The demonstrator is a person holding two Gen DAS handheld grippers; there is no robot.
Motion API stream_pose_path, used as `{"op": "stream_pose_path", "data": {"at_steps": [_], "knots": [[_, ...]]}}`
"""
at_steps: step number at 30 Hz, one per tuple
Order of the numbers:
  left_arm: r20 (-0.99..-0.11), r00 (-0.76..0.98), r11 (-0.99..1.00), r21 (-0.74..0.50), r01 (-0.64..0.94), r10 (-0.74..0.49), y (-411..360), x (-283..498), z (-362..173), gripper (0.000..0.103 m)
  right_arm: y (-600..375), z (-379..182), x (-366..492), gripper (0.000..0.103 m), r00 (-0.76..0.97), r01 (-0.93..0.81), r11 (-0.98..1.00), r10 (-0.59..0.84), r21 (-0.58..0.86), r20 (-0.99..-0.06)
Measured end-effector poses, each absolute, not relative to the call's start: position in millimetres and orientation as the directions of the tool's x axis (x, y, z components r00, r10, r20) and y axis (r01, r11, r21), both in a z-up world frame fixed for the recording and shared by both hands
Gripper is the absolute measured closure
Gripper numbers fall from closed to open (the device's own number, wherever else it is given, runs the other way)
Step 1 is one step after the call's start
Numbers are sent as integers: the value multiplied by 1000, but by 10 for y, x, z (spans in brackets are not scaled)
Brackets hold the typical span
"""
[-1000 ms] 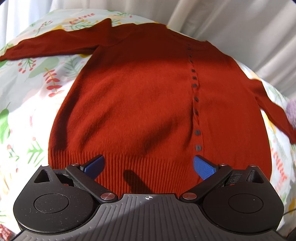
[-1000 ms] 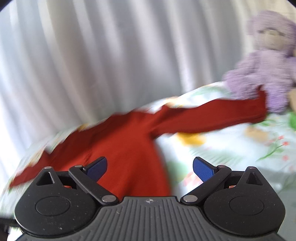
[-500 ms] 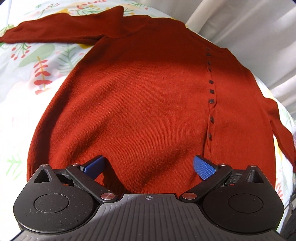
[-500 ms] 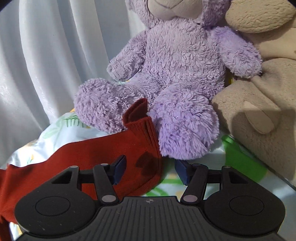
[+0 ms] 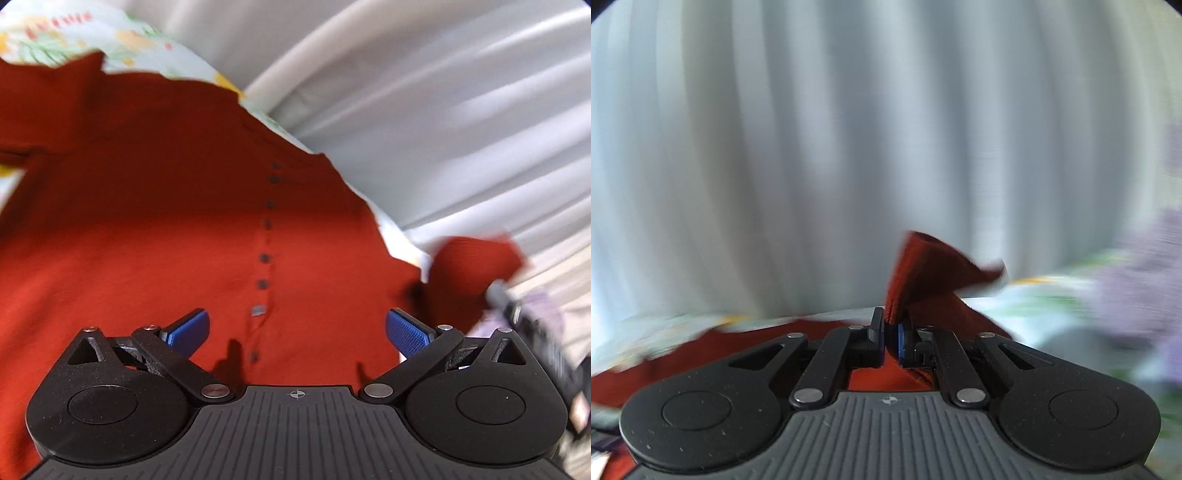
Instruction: Fold small clothes
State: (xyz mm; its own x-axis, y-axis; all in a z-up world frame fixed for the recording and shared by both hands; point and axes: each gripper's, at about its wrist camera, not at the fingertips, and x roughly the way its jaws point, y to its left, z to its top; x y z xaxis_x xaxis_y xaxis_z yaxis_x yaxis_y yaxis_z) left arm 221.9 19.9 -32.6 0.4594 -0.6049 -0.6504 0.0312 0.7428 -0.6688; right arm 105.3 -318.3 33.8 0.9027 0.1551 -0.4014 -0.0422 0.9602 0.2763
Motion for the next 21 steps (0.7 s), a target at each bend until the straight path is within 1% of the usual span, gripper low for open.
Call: {"op": "stream_pose_path", "data": {"at_steps": [1,3,4,5,6,7,8,11,12,14,15,16,17,18,19,21], "knots": [[-642,451,732,-680,38,-620,174,2308,-354,0,-2972,323,1080,89,878,-125,944,249,307,-408],[-632,437,723,-688,61,-639,118,2469,-421,2,-2708,230,1077,58,844,-180,915,332,361,-421],[-630,424,717,-693,72,-651,94,2554,-468,9,-2645,165,1064,55,824,-195,898,368,394,-432],[-638,406,720,-691,73,-654,65,2635,-528,13,-2623,96,1040,54,806,-203,882,398,426,-439],[-662,389,734,-677,56,-640,55,2716,-586,20,-2607,35,998,54,797,-181,874,399,451,-453],[-684,381,748,-662,32,-622,60,2766,-651,23,-2586,-16,931,54,792,-145,869,389,474,-470],[-692,374,750,-661,16,-617,73,2803,-718,23,-2626,-74,896,54,786,-113,858,386,502,-483],[-684,303,705,-707,-50,-664,80,2880,-931,30,-2727,-203,771,54,787,-19,808,375,588,-491],[-672,285,686,-725,-62,-684,57,2896,-980,36,-2773,-254,727,54,795,10,792,364,611,-485],[-666,271,681,-731,-50,-695,4,2937,-1027,38,-2802,-349,712,54,797,51,762,359,645,-486],[-664,275,680,-732,-47,-696,-18,2965,-1036,42,-2783,-400,698,54,794,71,749,357,658,-492],[-664,287,681,-731,-55,-690,-27,2992,-1047,52,-2799,-456,714,54,792,91,739,353,668,-498],[-670,294,688,-724,-54,-682,-21,2997,-1046,59,-2808,-490,704,54,791,103,732,351,674,-502],[-681,294,702,-711,-47,-670,-18,3001,-1049,78,-2820,-511,697,54,791,114,728,345,676,-506],[-695,291,716,-696,-46,-657,-31,3014,-1064,94,-2829,-531,687,54,792,126,727,336,675,-509],[-697,288,718,-695,-46,-657,-15,3016,-1079,93,-2840,-570,730,54,792,150,732,313,665,-524]]}}
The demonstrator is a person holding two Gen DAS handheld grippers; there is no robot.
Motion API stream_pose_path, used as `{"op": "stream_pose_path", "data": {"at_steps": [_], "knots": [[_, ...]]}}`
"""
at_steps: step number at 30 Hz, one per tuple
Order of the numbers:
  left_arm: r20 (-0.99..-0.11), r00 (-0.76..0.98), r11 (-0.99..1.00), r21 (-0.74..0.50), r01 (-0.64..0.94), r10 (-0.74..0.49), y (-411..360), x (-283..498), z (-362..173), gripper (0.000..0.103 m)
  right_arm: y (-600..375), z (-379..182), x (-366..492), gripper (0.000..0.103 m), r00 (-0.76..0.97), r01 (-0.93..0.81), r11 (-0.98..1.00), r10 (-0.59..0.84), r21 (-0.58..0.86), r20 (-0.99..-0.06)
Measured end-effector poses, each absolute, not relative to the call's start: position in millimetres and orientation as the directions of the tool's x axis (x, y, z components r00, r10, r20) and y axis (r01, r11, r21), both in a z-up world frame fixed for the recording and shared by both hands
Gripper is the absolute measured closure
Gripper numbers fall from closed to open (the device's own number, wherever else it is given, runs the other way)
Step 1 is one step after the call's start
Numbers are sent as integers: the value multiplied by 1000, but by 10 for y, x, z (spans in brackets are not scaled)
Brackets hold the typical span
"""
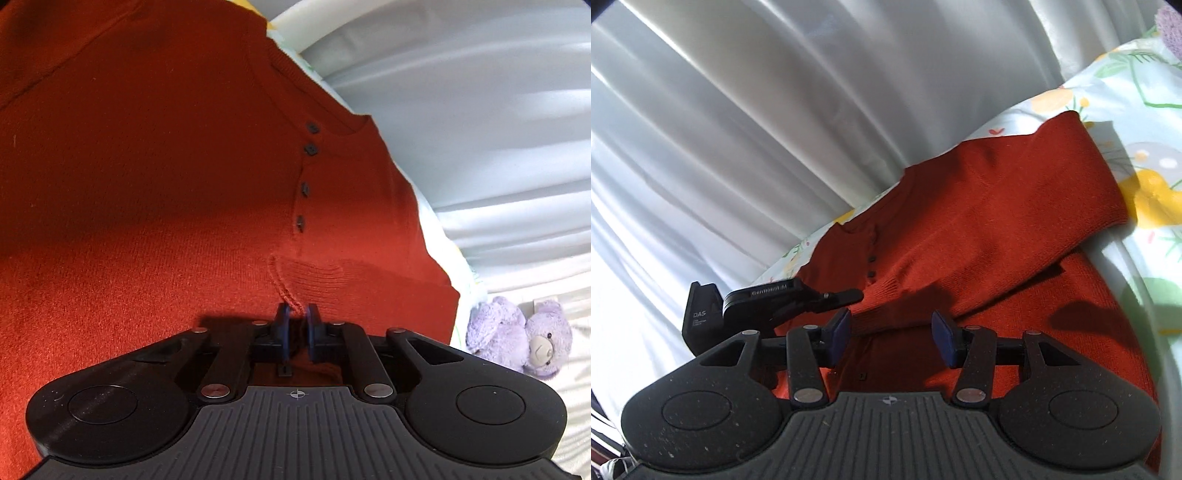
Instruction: Fold small clothes
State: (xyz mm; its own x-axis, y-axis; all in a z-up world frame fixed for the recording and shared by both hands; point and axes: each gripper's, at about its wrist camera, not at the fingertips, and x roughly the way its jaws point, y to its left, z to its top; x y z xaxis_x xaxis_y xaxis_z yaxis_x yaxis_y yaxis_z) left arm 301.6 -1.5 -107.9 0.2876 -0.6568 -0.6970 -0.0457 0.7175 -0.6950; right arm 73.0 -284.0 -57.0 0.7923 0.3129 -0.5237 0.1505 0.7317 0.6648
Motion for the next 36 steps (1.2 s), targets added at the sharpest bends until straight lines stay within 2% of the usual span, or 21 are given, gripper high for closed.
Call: {"op": "stream_pose_path", "data": {"at_steps": [4,8,12,15,18,21,22,23,24,26,28,32,36], "knots": [[-702,311,736,-676,-10,-641,0,3020,-978,95,-2890,-616,746,54,771,226,776,227,589,-595],[-642,439,735,-675,64,-628,196,3011,-601,95,-2941,-655,824,54,742,287,821,136,494,-657],[-673,600,875,-474,97,-432,488,3010,-334,94,-3077,-731,855,54,709,364,835,39,413,-705],[-722,612,930,-362,62,-322,639,3064,-459,94,-3206,-762,870,54,694,398,825,14,400,-720],[-725,580,907,-416,58,-370,737,3109,-657,91,-3274,-725,930,54,700,395,826,14,403,-714],[-709,579,885,-463,49,-403,736,3158,-755,76,-3286,-659,1056,54,710,371,838,21,399,-704],[-700,578,874,-484,48,-419,730,3177,-792,76,-3287,-637,1107,54,712,362,845,23,395,-702],[-699,569,866,-498,48,-434,726,3191,-829,78,-3290,-617,1155,54,715,354,850,23,390,-699],[-698,564,863,-503,54,-442,705,3183,-855,93,-3292,-601,1207,53,718,346,855,24,386,-696],[-678,600,874,-479,79,-426,687,3183,-750,95,-3293,-585,1326,51,721,334,862,26,380,-693],[-615,668,879,-457,132,-420,731,3109,-524,95,-3312,-572,1459,50,725,324,865,33,384,-688],[-527,758,890,-429,154,-385,856,3044,-203,95,-3376,-563,1745,37,742,298,866,55,402,-668],[-543,770,916,-378,132,-335,945,3050,-230,95,-3412,-621,1997,36,735,296,858,76,420,-673]]}}
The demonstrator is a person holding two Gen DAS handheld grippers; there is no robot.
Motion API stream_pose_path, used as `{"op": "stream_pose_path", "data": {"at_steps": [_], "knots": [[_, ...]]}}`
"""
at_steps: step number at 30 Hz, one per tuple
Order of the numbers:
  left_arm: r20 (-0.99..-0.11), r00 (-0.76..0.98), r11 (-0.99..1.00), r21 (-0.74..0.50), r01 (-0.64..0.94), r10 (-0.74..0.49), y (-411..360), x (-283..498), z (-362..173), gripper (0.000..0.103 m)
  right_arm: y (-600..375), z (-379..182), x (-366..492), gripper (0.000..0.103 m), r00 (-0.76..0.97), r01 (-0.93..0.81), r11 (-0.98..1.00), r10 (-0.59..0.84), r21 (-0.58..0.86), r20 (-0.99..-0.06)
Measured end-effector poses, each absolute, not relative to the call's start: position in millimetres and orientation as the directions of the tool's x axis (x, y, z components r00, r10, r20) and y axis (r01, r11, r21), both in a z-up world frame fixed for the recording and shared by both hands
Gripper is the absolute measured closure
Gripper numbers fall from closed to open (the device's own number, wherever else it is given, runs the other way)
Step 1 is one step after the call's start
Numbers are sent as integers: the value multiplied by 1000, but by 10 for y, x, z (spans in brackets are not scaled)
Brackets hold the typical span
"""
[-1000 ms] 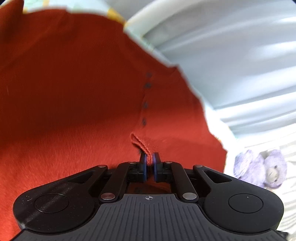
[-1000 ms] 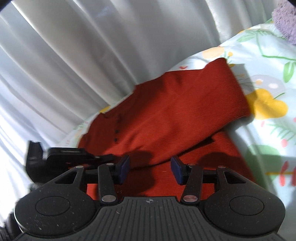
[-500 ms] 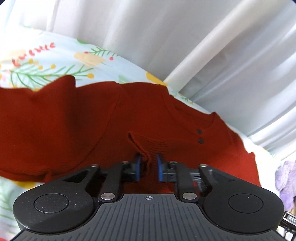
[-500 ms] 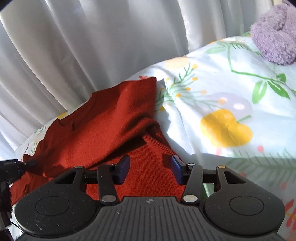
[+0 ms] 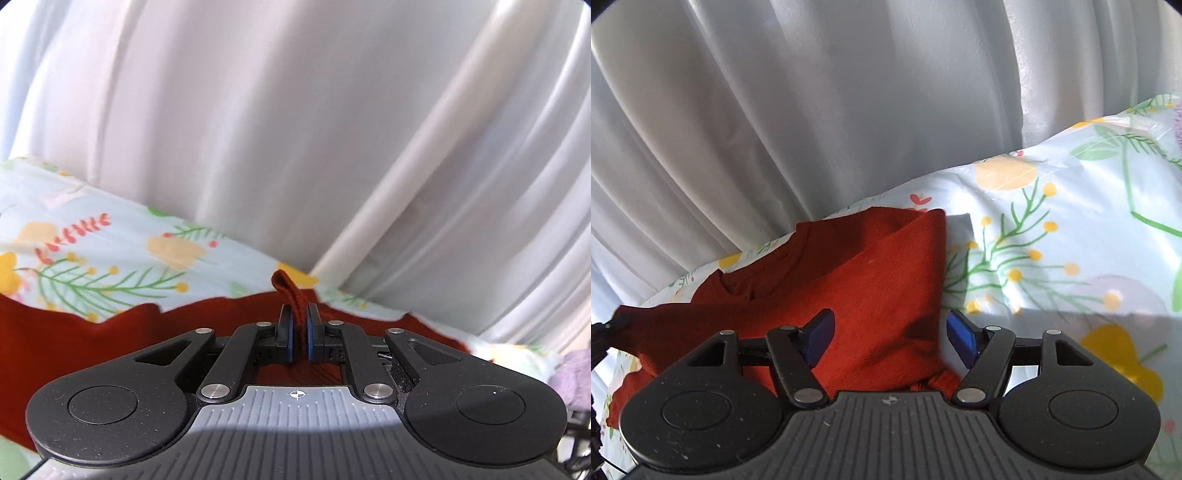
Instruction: Fold small clothes
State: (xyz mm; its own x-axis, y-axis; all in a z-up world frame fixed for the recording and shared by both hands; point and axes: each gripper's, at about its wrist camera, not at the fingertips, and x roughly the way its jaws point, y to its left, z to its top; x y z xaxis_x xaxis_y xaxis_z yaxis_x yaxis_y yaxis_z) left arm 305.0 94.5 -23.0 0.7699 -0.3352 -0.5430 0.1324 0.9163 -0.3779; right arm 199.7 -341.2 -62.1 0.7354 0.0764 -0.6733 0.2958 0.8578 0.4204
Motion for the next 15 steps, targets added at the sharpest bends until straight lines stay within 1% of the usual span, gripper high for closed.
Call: {"op": "stream_pose_path", "data": {"at_steps": [2,5,7,8,9,10,11,13,14,15], "knots": [[-574,754,927,-354,124,-320,934,3056,-323,94,-3385,-679,2118,36,725,292,862,84,415,-684],[-594,738,929,-350,121,-320,936,3079,-463,94,-3288,-807,2314,36,696,290,882,71,371,-714],[-597,736,929,-349,119,-319,918,3079,-526,94,-3211,-867,2411,42,675,291,907,31,305,-737],[-597,737,930,-347,118,-316,914,3090,-538,94,-3177,-880,2435,51,676,291,918,2,270,-737],[-595,739,931,-345,120,-316,911,3074,-542,94,-3154,-883,2446,69,683,285,926,-14,248,-730],[-592,741,931,-345,123,-317,896,3081,-556,94,-3147,-885,2452,82,688,282,929,-20,242,-725],[-589,741,929,-346,128,-321,877,3086,-568,94,-3148,-876,2439,89,701,281,928,-25,244,-712],[-590,739,931,-335,142,-325,787,3070,-605,94,-3123,-848,2393,91,718,286,939,-78,191,-691],[-594,736,934,-323,153,-326,730,3071,-649,94,-3119,-837,2362,97,725,305,940,-128,150,-676],[-602,732,939,-303,161,-319,670,3073,-711,94,-3136,-845,2340,97,725,329,936,-162,129,-669]]}}
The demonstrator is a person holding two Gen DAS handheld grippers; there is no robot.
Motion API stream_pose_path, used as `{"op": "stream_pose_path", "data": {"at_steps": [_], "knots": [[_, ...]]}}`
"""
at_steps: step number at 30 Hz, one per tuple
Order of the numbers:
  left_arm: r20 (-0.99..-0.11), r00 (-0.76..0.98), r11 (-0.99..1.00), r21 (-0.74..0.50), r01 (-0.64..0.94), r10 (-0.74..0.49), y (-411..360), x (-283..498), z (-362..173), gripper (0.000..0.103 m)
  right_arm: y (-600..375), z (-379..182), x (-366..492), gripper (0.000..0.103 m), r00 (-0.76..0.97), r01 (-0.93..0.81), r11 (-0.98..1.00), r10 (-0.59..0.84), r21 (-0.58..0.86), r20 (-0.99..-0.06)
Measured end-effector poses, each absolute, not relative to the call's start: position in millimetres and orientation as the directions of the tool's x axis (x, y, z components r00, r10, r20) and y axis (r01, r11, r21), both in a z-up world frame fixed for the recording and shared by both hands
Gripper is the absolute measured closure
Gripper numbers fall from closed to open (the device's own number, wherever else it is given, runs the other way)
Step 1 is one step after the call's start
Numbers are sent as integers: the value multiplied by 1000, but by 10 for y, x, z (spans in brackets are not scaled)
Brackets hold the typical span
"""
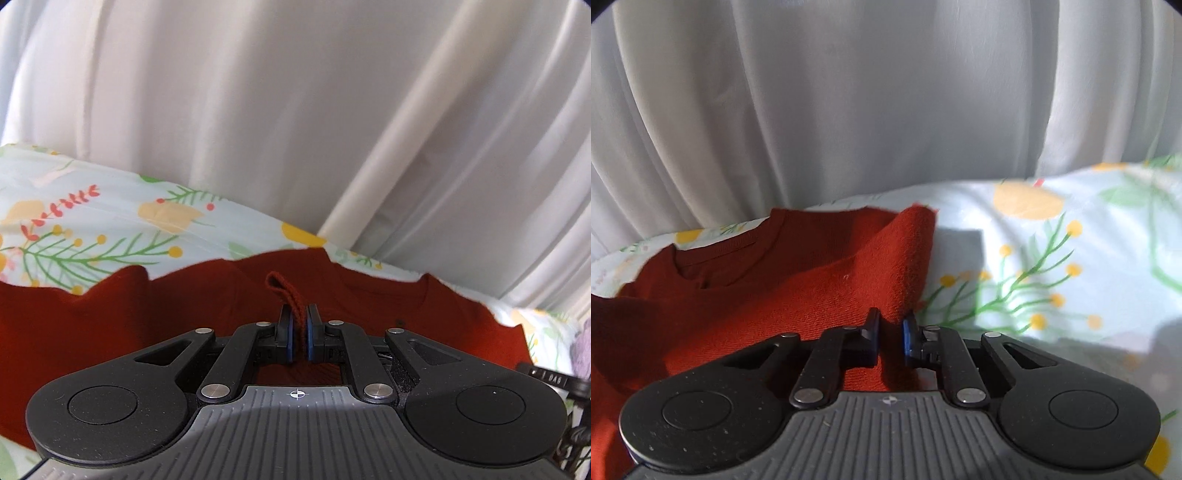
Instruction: Fold small clothes
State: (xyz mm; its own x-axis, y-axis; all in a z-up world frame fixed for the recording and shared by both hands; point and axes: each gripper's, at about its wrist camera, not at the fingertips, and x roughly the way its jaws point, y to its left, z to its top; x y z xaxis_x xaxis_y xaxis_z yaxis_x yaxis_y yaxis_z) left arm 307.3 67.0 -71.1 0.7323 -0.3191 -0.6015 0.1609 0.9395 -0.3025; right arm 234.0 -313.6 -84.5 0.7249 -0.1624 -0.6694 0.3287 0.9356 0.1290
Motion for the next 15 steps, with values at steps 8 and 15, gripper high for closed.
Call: {"op": "stream_pose_path", "data": {"at_steps": [8,15], "knots": [[-620,780,993,-113,20,-86,628,2916,-769,74,-3126,-798,2279,92,715,398,916,-267,61,-645],[-622,741,966,-203,158,-252,159,2938,-863,45,-2414,-835,2543,87,795,25,941,186,337,-577]]}}
